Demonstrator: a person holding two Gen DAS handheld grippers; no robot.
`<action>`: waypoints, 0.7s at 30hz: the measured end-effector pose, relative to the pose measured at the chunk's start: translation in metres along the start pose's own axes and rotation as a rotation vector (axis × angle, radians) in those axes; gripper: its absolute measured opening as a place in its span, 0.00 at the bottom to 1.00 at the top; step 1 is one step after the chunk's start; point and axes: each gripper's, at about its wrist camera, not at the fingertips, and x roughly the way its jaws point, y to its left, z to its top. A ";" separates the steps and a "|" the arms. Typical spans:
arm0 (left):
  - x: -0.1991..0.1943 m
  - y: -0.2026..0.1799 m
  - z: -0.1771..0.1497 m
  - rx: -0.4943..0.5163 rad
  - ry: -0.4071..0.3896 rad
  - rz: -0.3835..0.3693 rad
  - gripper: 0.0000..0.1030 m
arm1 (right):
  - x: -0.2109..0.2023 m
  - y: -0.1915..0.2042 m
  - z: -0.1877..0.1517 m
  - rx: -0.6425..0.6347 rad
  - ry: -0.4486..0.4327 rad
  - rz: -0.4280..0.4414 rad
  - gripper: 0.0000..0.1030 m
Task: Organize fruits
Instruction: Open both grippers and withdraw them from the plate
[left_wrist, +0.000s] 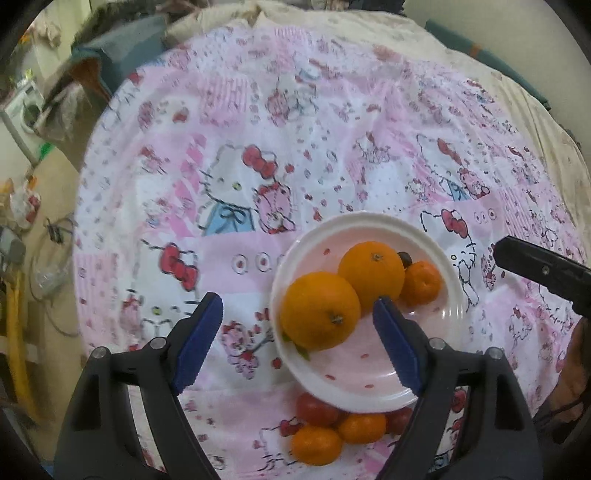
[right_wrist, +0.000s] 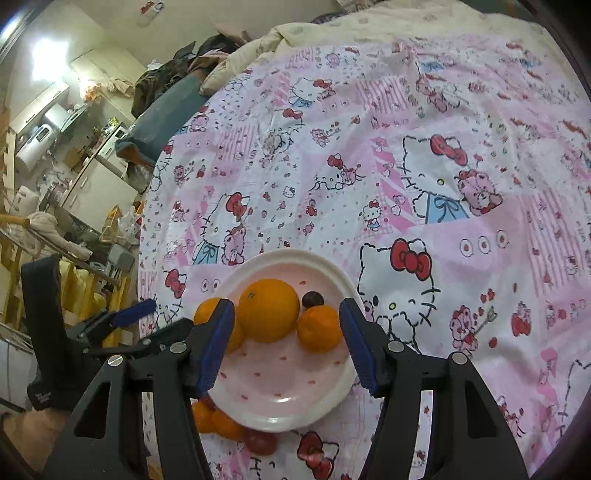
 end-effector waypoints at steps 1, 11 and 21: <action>-0.004 0.002 -0.001 0.005 -0.013 0.006 0.79 | -0.003 0.002 -0.002 -0.004 -0.004 -0.002 0.60; -0.043 0.030 -0.023 -0.072 -0.093 0.082 0.79 | -0.026 0.018 -0.032 -0.019 -0.042 -0.023 0.67; -0.068 0.023 -0.059 -0.077 -0.086 -0.039 0.79 | -0.050 0.023 -0.071 0.010 -0.082 -0.055 0.92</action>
